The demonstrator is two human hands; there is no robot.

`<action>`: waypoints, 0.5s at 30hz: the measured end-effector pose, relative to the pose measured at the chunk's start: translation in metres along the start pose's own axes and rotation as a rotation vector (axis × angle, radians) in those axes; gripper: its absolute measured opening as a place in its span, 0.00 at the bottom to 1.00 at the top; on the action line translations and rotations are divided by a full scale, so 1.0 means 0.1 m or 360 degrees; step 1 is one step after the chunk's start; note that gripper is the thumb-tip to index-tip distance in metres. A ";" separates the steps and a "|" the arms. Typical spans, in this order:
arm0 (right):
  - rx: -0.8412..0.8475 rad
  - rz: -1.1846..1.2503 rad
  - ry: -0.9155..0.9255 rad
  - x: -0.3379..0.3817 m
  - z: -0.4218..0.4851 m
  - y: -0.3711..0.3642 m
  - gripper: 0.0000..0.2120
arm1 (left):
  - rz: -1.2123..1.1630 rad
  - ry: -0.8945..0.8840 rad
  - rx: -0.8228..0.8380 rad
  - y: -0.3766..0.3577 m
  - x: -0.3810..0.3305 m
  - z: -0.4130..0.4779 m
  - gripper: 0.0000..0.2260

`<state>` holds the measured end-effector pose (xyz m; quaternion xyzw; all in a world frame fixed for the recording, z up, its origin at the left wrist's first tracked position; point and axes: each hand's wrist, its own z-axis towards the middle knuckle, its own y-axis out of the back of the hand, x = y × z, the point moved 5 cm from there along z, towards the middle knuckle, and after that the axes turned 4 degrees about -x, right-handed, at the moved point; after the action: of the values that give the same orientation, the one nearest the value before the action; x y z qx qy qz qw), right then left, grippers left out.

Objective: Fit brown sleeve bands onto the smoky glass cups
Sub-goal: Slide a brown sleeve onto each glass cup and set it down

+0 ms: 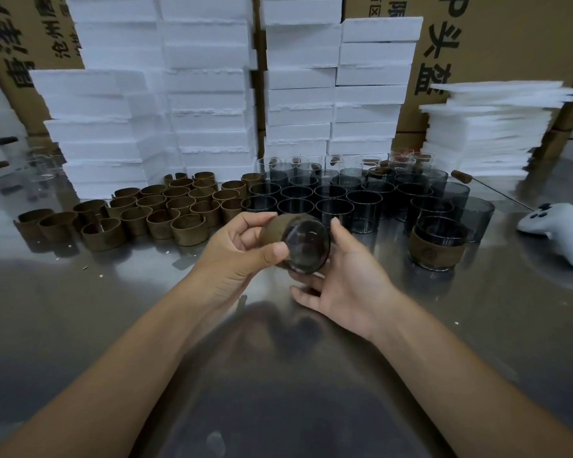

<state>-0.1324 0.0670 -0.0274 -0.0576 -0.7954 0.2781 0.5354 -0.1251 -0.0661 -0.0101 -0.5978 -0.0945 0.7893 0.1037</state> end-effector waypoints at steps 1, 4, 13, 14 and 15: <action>0.0026 0.0050 -0.0047 0.00 0.00 0.00 0.25 | 0.0052 -0.0005 0.0019 -0.01 0.01 0.00 0.40; 0.0034 0.0149 -0.0032 0.03 -0.01 0.02 0.22 | 0.0285 -0.0084 0.0050 -0.03 0.02 -0.01 0.31; 0.0076 0.0213 0.0515 0.22 -0.02 0.04 0.21 | 0.0292 0.0068 0.0049 0.00 0.07 -0.02 0.19; 0.0062 0.0197 0.0531 0.23 -0.02 0.05 0.24 | 0.0269 0.0079 0.0074 -0.01 0.07 -0.02 0.19; 0.0047 0.0176 0.0533 0.22 -0.02 0.05 0.27 | 0.0255 0.0085 0.0082 -0.01 0.08 -0.02 0.20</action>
<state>-0.1410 0.0807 -0.0112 -0.1389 -0.6865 0.3053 0.6451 -0.1253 -0.0628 -0.0176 -0.6215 -0.0233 0.7809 0.0580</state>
